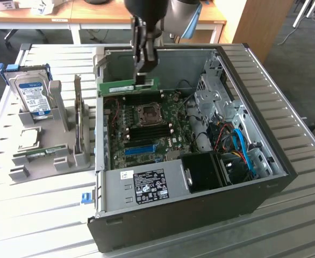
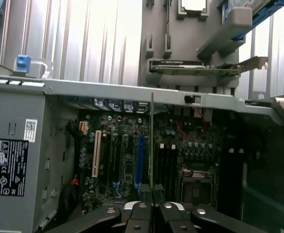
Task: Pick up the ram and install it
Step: 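Pick up the ram and move it above insertion slot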
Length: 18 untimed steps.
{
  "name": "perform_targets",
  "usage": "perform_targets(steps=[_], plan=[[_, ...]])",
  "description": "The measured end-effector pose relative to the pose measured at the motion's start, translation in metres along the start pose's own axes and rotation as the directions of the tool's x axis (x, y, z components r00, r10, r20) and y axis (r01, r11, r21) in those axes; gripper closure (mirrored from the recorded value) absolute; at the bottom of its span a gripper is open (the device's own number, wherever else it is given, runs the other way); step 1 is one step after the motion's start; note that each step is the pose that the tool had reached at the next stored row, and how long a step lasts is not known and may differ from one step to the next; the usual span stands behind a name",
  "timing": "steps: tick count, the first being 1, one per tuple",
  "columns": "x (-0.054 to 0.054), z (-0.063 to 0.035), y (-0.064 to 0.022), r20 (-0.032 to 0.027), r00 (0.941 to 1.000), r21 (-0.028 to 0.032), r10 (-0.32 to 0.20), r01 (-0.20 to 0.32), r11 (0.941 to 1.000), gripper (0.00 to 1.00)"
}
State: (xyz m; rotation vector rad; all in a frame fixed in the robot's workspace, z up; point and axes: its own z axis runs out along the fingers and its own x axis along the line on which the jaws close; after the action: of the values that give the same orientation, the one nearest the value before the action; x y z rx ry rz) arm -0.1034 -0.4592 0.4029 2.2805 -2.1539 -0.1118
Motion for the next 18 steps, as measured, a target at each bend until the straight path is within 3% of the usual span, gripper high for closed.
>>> perform_targets(steps=[10,18], plan=[[0.002,-0.0016,-0.029,0.0,1.0,-0.0005,0.0,0.0,1.0,0.88],[0.002,-0.0017,-0.0313,0.0,1.0,-0.0004,0.0,0.0,1.0,0.88]])
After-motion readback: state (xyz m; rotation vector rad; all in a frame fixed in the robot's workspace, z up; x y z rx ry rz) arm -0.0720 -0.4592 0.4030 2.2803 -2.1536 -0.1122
